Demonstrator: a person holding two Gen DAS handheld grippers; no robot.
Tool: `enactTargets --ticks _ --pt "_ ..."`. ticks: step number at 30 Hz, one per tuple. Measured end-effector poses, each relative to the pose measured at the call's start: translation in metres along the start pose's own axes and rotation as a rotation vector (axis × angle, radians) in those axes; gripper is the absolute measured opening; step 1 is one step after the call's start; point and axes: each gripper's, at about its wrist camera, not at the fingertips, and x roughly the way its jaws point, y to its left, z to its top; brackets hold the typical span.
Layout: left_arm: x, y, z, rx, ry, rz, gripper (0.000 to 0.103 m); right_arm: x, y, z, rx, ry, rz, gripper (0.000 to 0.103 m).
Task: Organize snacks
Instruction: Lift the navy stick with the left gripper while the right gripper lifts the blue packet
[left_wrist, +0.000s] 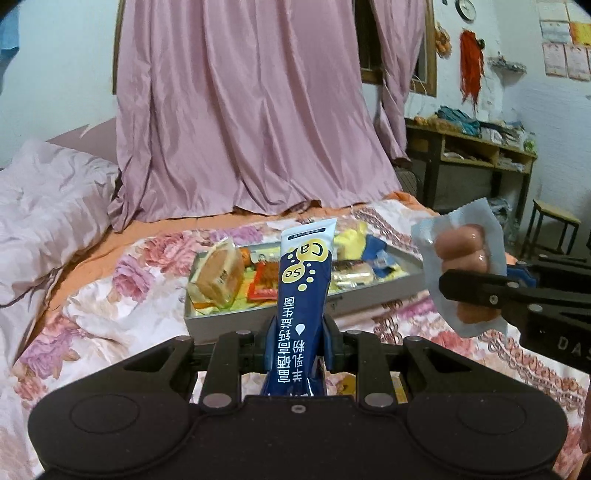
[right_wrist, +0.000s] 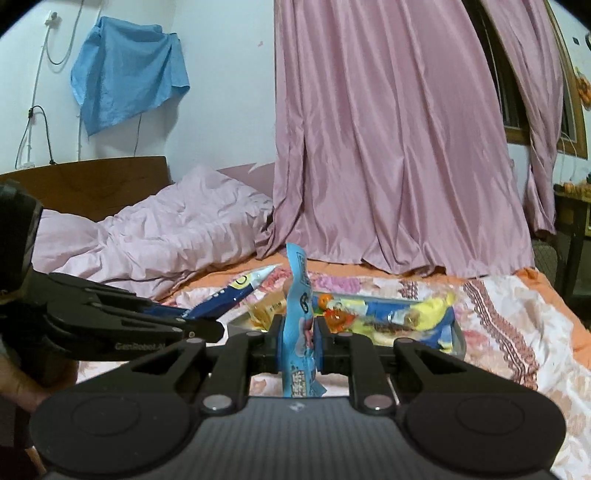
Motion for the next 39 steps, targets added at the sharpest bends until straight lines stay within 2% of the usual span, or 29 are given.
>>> enactTargets --ticks 12,25,30,39 --pt "0.030 0.035 0.016 -0.063 -0.024 -0.002 0.027 0.034 0.002 0.022 -0.039 -0.003 -0.016 0.018" --pt "0.080 0.038 0.034 -0.057 -0.034 -0.028 0.027 0.064 -0.030 0.024 -0.009 0.013 -0.059 0.018" --pt "0.098 0.040 0.048 -0.042 -0.042 -0.022 0.027 0.080 -0.041 0.037 -0.005 0.003 -0.075 0.018" --pt "0.141 0.052 0.077 -0.090 -0.054 -0.029 0.027 0.125 -0.061 0.066 -0.021 0.002 -0.100 0.018"
